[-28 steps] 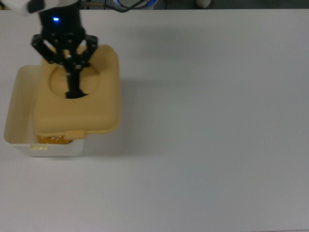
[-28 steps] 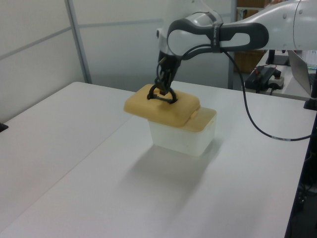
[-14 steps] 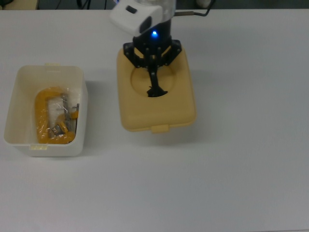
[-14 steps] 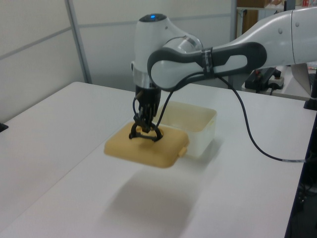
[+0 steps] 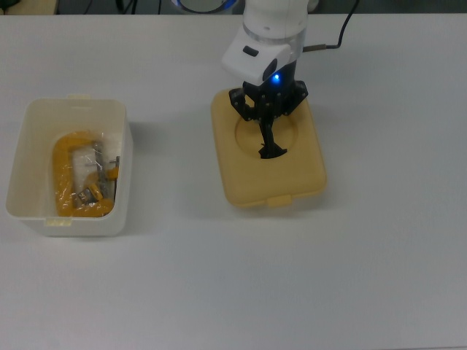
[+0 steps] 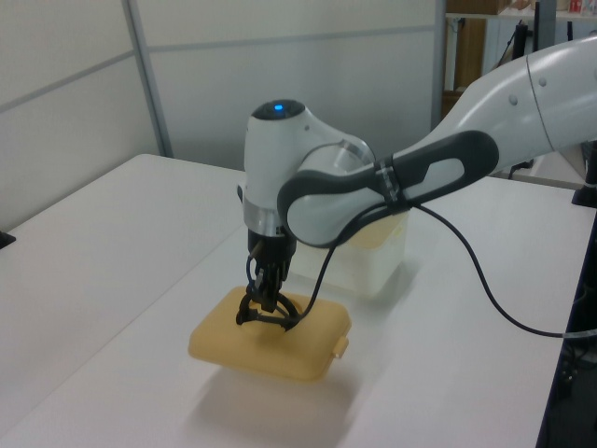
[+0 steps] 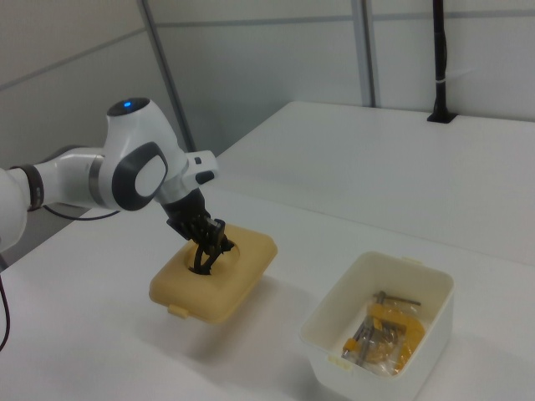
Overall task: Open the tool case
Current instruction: 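Carry the lid beside the case and lower it onto the table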
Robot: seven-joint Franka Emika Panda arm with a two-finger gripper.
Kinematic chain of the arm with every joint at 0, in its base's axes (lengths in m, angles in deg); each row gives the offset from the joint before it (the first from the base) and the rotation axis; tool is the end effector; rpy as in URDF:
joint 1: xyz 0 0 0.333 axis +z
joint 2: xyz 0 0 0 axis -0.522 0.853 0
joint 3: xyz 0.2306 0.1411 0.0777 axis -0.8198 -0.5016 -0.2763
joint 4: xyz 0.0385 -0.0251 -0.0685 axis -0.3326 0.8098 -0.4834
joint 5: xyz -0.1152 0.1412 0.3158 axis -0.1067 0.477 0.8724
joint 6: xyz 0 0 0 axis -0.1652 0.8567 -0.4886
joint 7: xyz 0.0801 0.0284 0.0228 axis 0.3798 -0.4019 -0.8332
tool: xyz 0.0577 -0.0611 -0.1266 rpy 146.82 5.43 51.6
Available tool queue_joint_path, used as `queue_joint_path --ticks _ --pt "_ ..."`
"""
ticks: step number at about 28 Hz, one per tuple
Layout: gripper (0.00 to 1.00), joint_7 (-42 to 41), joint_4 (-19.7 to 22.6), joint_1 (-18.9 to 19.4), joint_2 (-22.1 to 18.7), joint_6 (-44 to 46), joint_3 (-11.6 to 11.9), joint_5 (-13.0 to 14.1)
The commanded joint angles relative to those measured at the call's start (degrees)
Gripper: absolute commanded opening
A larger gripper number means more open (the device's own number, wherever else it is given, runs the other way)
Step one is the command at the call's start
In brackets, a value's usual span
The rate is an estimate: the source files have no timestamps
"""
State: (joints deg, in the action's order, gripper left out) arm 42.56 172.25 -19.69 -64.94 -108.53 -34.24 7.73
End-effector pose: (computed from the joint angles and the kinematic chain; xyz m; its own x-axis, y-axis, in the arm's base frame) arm 0.5760 0.1589 0.3933 0.9610 0.2058 0.1849 0.2077 -0.9781 0.0091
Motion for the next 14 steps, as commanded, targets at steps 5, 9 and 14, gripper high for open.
queue_joint_path --ticks 5,9,14 --pt "0.0 7.0 3.5 3.0 4.6 -7.3 0.6 -5.0" --pt "0.0 11.5 3.4 3.7 7.1 -9.9 0.6 -8.6" --pt "0.0 13.5 2.5 3.7 9.5 -10.8 0.6 -10.4"
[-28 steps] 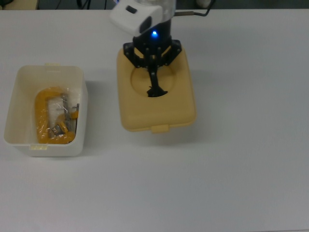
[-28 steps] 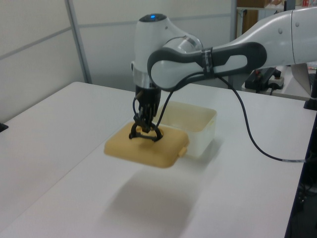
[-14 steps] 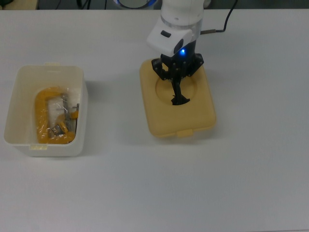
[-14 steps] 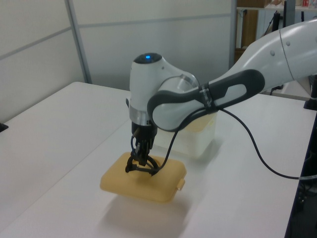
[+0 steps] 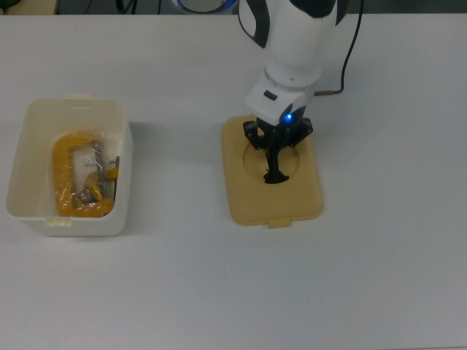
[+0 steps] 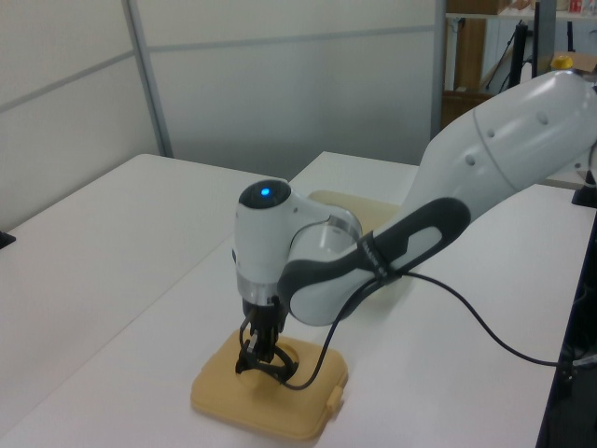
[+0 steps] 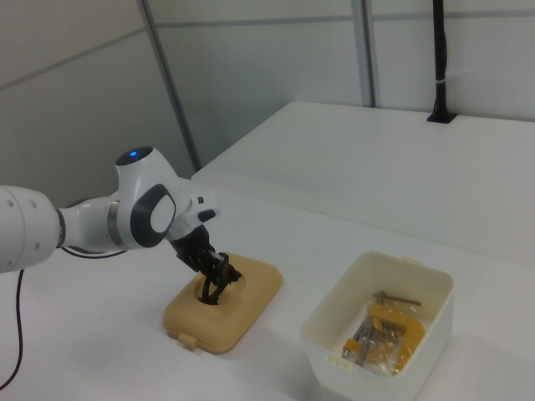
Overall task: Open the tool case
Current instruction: 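Carry the lid beside the case and lower it onto the table, then open the gripper to release the handle of the lid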
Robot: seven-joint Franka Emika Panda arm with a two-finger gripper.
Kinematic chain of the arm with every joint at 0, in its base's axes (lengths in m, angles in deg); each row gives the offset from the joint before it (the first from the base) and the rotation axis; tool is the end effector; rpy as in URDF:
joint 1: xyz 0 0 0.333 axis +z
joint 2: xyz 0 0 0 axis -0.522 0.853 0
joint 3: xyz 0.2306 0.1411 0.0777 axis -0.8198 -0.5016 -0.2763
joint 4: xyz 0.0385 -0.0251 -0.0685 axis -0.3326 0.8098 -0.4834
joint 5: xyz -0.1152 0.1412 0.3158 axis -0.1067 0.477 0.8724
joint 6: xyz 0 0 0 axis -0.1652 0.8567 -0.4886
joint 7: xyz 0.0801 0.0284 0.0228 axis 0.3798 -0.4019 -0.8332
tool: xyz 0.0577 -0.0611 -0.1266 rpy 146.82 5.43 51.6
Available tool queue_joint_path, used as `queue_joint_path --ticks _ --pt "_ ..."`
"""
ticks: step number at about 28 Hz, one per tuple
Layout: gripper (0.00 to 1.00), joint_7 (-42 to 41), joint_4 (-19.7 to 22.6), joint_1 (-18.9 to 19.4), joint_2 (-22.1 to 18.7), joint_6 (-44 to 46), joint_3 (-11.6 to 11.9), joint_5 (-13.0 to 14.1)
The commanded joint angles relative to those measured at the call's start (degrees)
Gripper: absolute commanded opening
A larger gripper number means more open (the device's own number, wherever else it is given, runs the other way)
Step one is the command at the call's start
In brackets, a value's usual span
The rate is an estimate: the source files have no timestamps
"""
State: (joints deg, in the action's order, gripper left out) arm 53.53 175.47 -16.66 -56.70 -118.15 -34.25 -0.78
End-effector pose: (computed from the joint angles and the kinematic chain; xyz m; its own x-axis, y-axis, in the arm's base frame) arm 0.5794 0.1874 0.3001 0.9689 0.1750 0.1750 0.1620 -0.9830 0.0862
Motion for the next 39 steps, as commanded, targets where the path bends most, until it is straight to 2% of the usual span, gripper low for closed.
queue_joint_path --ticks 1,8,9,10,11,13,14,15,27,39 --pt "0.0 2.5 -0.8 0.7 1.5 -1.2 0.6 -1.9" --pt "0.0 2.3 -1.4 0.7 2.1 -1.0 0.7 -1.9" --pt "0.07 2.2 -2.0 0.6 2.1 -0.8 0.7 -1.9" --pt "0.16 2.2 -2.3 0.5 2.0 -0.5 0.8 -1.8" --pt "0.4 2.1 -2.8 0.3 1.7 -0.2 0.9 -1.7" --pt "0.8 2.2 -3.0 0.1 1.4 -0.1 1.1 -1.6" --pt "0.95 2.2 -3.0 0.1 1.2 0.1 1.1 -1.6" --pt "1.0 2.1 -3.1 0.1 1.1 0.4 1.1 -1.6" --pt "1.0 1.2 -3.3 0.1 -1.0 3.9 1.2 -1.7" --pt "1.0 1.5 -3.2 1.7 2.7 3.4 0.7 -2.0"
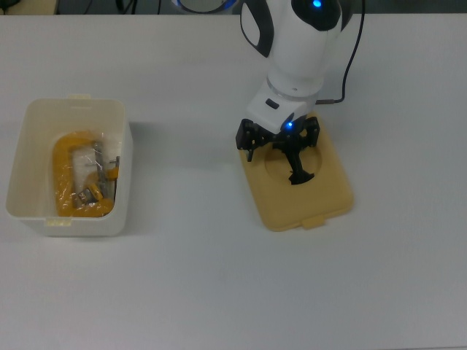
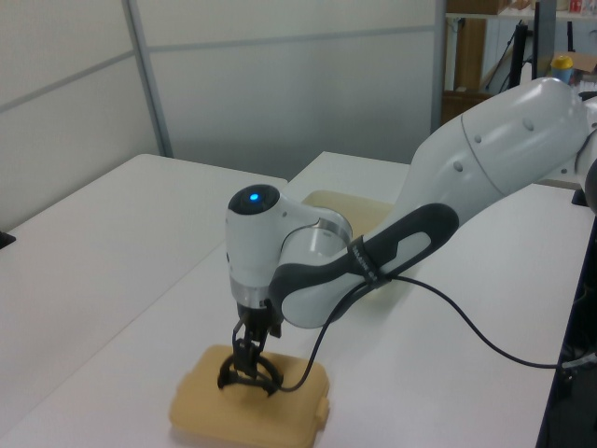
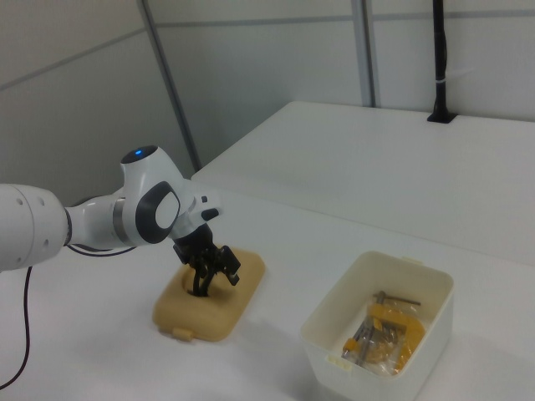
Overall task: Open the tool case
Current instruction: 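Open the gripper to release the handle of the lid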
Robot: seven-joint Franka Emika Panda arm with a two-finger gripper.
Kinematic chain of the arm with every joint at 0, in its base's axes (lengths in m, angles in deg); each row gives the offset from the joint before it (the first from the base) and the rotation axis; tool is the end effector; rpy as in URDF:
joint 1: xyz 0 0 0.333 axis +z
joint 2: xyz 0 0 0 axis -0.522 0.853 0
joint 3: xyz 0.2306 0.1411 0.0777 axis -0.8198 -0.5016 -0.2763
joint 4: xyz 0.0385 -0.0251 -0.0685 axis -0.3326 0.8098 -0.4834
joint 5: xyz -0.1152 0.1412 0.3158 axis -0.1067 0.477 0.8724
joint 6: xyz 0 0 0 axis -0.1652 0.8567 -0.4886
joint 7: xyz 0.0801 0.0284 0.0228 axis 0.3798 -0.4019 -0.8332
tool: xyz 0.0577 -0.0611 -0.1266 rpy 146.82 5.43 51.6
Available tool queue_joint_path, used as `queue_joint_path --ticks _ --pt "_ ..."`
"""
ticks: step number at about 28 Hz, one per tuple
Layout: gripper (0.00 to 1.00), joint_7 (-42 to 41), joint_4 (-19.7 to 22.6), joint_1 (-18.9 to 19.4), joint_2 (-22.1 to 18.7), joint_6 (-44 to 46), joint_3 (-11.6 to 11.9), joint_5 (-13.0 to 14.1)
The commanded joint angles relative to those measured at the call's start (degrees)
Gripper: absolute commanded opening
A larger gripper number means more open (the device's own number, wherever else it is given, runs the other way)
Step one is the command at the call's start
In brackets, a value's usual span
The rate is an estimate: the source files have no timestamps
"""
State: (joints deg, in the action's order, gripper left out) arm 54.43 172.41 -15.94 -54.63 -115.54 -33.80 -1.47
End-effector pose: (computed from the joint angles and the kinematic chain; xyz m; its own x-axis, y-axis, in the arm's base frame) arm 0.5862 0.1904 0.2969 0.9740 0.1679 0.1520 0.1534 -0.9828 0.1031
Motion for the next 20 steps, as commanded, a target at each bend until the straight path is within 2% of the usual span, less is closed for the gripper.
queue_joint_path --ticks 1,9,17,20 --pt "1.0 0.6 -0.2 1.0 0.7 0.7 0.3 -1.3" --pt "1.0 0.7 -0.3 1.2 1.2 0.8 0.3 -1.1" --pt "1.0 0.1 -0.4 -0.7 -4.8 5.6 0.9 -0.2" --pt "1.0 -0.5 -3.1 -1.6 -5.6 10.0 0.9 0.0"
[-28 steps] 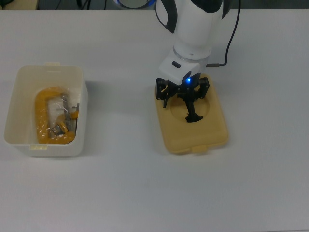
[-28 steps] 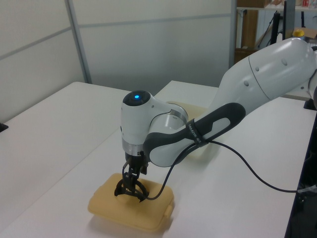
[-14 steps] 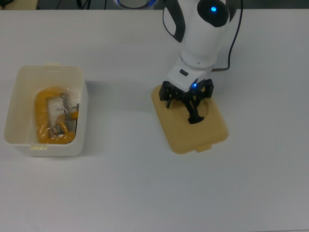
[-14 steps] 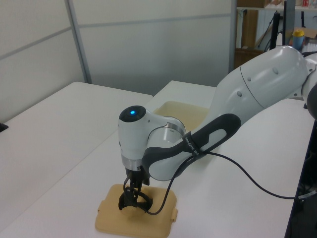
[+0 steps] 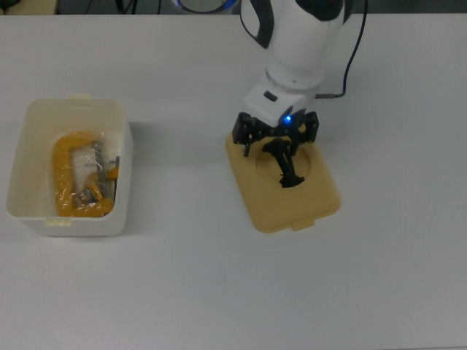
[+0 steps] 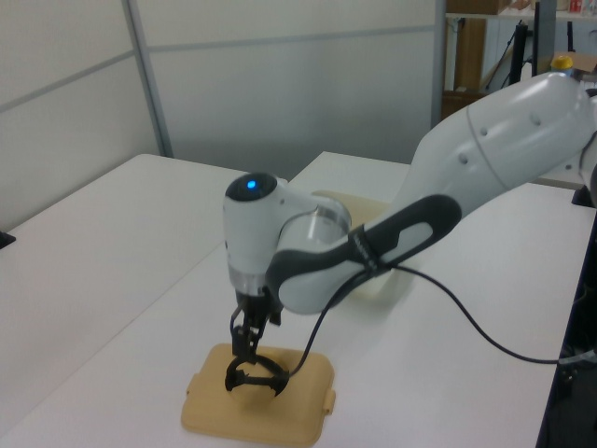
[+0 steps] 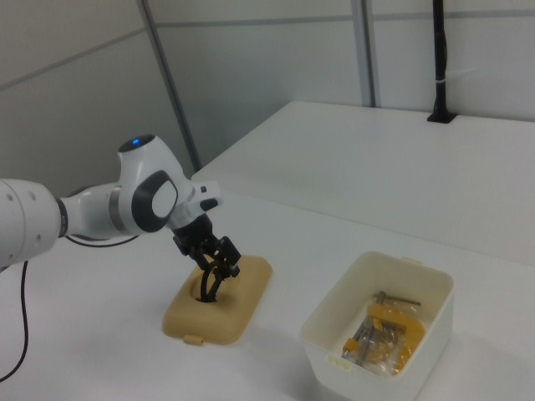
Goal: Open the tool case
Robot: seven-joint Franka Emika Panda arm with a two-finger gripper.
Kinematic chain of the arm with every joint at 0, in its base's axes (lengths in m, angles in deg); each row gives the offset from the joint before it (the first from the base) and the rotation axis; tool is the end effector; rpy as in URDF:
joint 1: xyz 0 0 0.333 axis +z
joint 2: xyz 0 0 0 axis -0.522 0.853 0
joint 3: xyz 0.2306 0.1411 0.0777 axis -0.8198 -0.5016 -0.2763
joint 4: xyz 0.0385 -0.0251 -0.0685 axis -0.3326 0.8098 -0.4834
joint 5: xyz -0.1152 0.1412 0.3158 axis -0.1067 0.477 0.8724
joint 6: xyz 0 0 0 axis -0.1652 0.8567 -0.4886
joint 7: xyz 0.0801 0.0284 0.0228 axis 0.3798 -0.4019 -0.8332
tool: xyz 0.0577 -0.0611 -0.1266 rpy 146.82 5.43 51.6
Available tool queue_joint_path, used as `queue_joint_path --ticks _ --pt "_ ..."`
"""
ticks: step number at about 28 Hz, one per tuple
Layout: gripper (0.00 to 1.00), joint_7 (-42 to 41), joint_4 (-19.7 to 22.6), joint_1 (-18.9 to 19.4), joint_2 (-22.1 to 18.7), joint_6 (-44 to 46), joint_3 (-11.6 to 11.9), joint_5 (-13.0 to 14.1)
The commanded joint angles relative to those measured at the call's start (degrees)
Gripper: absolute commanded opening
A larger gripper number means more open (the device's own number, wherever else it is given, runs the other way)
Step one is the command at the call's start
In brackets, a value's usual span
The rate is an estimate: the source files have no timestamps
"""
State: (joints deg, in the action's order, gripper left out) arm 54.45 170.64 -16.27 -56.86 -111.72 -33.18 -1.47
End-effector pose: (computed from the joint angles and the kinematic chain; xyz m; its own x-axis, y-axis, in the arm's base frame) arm 0.5896 0.1785 0.3278 0.9770 0.1434 0.1580 0.1261 -0.9854 0.1147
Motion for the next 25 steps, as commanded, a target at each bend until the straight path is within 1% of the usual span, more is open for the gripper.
queue_joint_path --ticks 1,3,4,6,9,10,16,20,21,25 --pt "1.0 -0.9 -2.3 -1.7 -3.4 7.7 0.3 0.4" --pt "1.0 -2.3 -4.6 -2.6 -3.5 11.2 0.3 1.3" --pt "1.0 -4.7 -7.1 -3.9 -3.7 15.2 0.3 3.1" --pt "1.0 -8.0 -9.8 -5.5 -4.3 19.1 0.3 5.5" --pt "1.0 -12.8 -12.4 -7.8 -5.7 24.1 0.4 8.8" --pt "1.0 -14.7 -12.7 -9.4 -7.3 26.2 0.4 9.9" --pt "1.0 -17.5 -12.5 -13.6 -12.8 29.4 0.3 10.2" --pt "1.0 -19.8 -12.5 -15.1 -14.6 30.9 0.4 11.4" --pt "1.0 -20.0 -12.5 -16.0 -15.4 31.8 0.4 12.1" --pt "1.0 -20.1 -11.8 -16.5 -17.2 33.1 0.4 12.2"
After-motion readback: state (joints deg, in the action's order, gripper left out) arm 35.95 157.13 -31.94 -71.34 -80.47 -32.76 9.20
